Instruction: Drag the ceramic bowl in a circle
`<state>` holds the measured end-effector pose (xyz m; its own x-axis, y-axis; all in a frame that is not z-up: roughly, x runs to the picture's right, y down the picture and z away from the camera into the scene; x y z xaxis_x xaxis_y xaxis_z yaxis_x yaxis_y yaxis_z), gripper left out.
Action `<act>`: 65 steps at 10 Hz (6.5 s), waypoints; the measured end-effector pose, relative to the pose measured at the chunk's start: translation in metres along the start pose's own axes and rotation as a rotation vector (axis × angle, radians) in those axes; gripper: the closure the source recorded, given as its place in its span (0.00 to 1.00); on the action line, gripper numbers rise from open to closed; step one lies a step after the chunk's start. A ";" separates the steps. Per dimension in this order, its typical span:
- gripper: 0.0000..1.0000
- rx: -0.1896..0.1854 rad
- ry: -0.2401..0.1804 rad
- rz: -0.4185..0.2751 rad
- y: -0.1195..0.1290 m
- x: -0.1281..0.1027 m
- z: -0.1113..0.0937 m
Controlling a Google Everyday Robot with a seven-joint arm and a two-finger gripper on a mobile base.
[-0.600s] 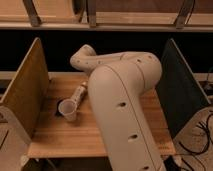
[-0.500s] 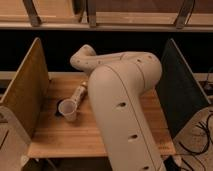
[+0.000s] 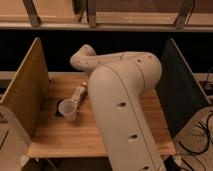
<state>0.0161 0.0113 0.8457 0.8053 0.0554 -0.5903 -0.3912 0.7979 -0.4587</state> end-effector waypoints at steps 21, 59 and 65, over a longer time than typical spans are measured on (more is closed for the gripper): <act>0.20 0.113 -0.467 -0.105 -0.022 -0.058 -0.068; 1.00 -0.194 -0.380 -0.208 0.044 -0.120 0.045; 1.00 -0.114 -0.192 -0.063 0.016 -0.027 0.020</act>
<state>-0.0026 0.0341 0.8673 0.8954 0.1298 -0.4258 -0.3766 0.7309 -0.5691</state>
